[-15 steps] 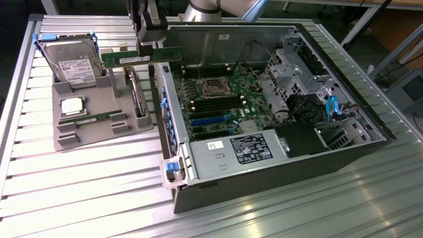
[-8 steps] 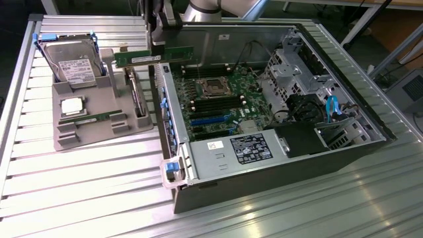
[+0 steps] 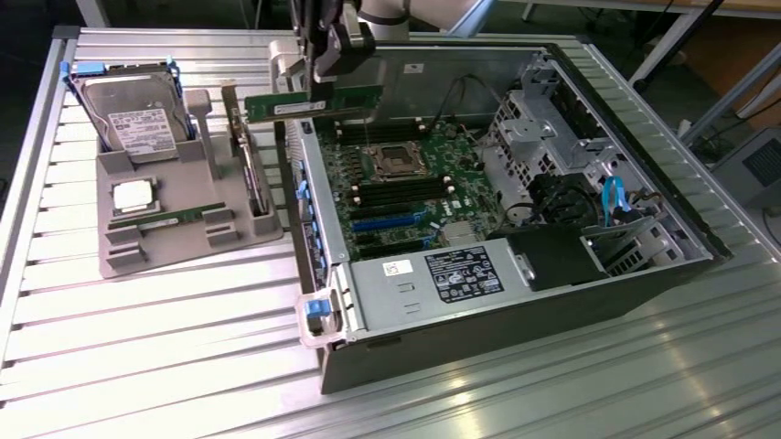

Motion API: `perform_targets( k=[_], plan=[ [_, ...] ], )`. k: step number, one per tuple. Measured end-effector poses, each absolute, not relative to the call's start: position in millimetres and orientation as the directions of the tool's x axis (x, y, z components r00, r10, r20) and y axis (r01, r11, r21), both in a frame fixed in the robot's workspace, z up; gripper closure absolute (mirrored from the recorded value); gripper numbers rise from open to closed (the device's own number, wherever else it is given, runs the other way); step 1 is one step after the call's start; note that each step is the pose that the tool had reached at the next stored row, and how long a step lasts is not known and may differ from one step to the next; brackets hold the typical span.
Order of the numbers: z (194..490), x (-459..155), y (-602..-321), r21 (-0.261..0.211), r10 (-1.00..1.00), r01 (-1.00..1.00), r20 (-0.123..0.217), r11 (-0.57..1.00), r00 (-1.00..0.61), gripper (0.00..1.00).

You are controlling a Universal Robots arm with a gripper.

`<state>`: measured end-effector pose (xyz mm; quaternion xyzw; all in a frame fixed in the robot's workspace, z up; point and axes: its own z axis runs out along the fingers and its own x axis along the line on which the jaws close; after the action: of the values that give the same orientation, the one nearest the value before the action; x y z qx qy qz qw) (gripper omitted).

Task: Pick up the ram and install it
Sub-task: 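Pick up the ram and move it above insertion slot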

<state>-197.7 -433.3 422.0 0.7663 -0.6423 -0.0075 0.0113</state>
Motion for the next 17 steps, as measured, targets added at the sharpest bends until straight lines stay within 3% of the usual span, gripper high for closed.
perform_targets(
  k=[17],
  plan=[
    [422.0,-120.8,-433.3,0.027,-0.985,-0.984,0.003,-0.175,0.175,0.87]
  ],
)
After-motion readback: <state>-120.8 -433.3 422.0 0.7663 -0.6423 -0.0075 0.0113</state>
